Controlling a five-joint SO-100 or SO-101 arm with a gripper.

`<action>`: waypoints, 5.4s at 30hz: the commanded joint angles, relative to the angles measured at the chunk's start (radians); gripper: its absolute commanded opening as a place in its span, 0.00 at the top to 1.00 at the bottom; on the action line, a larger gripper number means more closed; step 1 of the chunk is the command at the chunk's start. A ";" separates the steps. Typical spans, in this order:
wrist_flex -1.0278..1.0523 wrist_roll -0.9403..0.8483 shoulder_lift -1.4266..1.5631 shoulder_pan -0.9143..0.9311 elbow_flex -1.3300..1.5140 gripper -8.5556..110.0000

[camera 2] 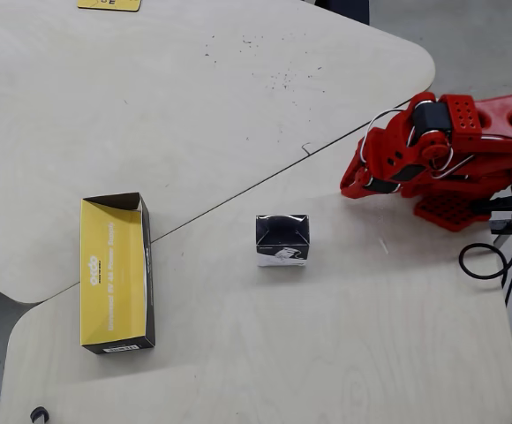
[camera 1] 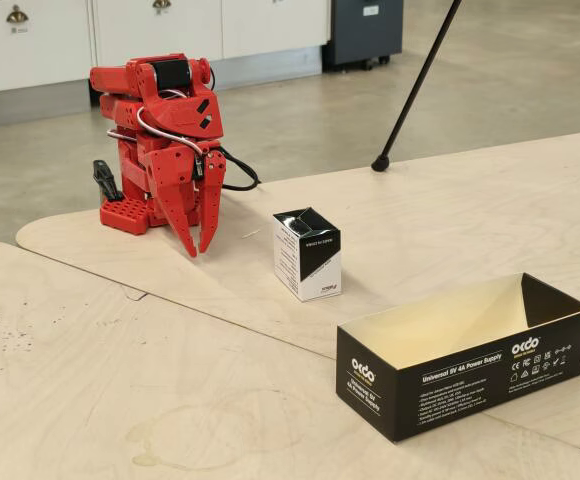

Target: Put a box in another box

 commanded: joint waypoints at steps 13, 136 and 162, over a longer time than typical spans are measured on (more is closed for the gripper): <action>0.028 0.003 0.003 0.005 -0.005 0.93; -0.229 0.273 -1.496 -0.264 -1.132 0.70; -0.051 0.327 -1.470 -0.313 -1.315 0.88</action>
